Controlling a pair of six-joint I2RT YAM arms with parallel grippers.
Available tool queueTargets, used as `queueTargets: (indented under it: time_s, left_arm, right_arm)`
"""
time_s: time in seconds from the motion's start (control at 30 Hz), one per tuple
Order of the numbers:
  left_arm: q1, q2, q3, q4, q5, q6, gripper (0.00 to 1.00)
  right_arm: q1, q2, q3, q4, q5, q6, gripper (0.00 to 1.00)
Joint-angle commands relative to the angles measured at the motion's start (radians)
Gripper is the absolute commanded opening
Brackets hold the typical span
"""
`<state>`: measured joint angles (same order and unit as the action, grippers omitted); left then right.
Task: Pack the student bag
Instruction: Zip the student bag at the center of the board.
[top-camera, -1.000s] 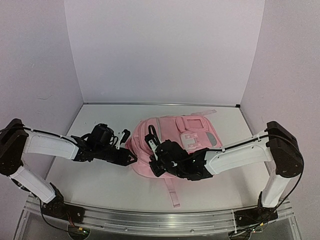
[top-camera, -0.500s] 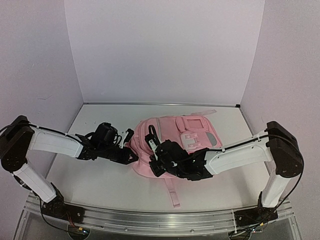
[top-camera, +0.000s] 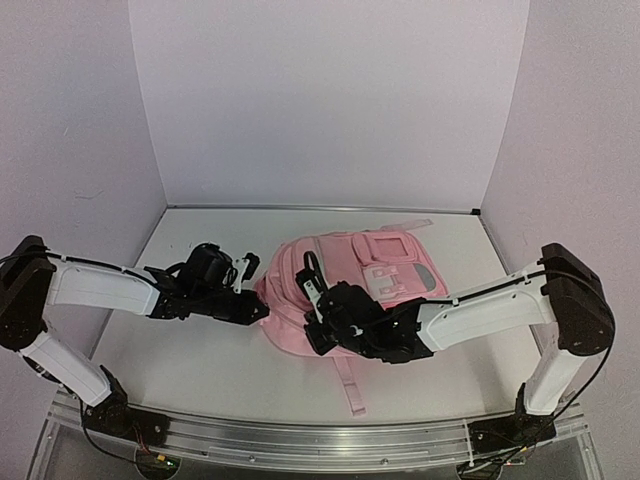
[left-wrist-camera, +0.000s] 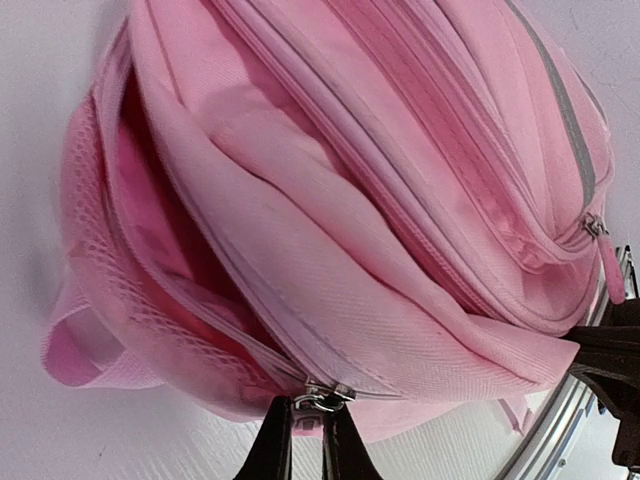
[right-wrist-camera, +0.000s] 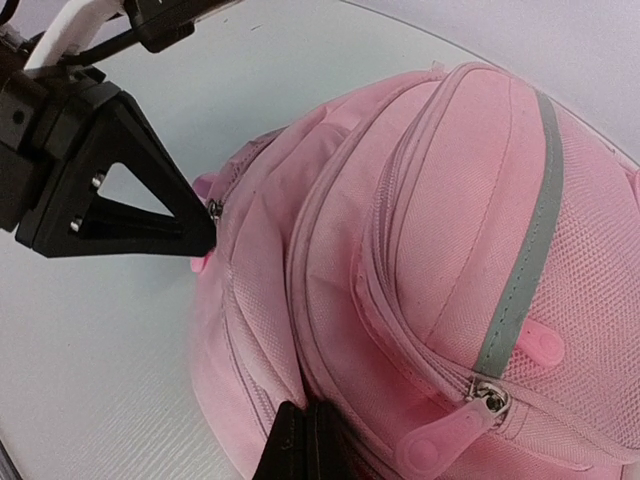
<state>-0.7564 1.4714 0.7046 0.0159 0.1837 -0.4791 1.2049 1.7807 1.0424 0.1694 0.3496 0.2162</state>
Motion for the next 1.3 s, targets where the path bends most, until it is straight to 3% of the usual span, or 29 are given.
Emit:
queueTargets:
  time_s: [0.0, 0.2, 0.47, 0.53, 0.63, 0.77, 1.17, 1.27]
  left_arm:
    - [0.063, -0.030, 0.030, -0.111, -0.163, -0.030, 0.00]
    - [0.185, -0.008, 0.017, -0.053, -0.082, -0.003, 0.00]
    - [0.190, 0.040, 0.049, 0.064, 0.177, 0.114, 0.00]
    - [0.190, 0.040, 0.035, 0.093, 0.249, 0.123, 0.00]
    - [0.188, 0.025, -0.001, 0.120, 0.302, 0.120, 0.00]
    - [0.189, -0.007, -0.043, 0.134, 0.320, 0.109, 0.00]
    - [0.188, -0.040, -0.046, 0.115, 0.301, 0.097, 0.00]
    - [0.189, -0.038, -0.040, 0.111, 0.303, 0.099, 0.00]
  right_arm:
    - [-0.005, -0.090, -0.031, -0.042, 0.080, 0.031, 0.00]
    - [-0.005, -0.127, -0.064, -0.066, 0.034, 0.049, 0.00]
    - [0.005, -0.176, -0.037, -0.090, -0.118, 0.040, 0.00]
    - [0.006, -0.163, -0.003, -0.096, -0.126, 0.047, 0.11]
    - [0.004, -0.116, 0.075, -0.114, -0.126, 0.053, 0.35]
    - [0.004, -0.014, 0.203, -0.166, -0.146, 0.051, 0.52]
    - [0.007, 0.258, 0.468, -0.355, -0.134, -0.059, 0.59]
    - [0.007, 0.306, 0.501, -0.376, -0.062, -0.070, 0.55]
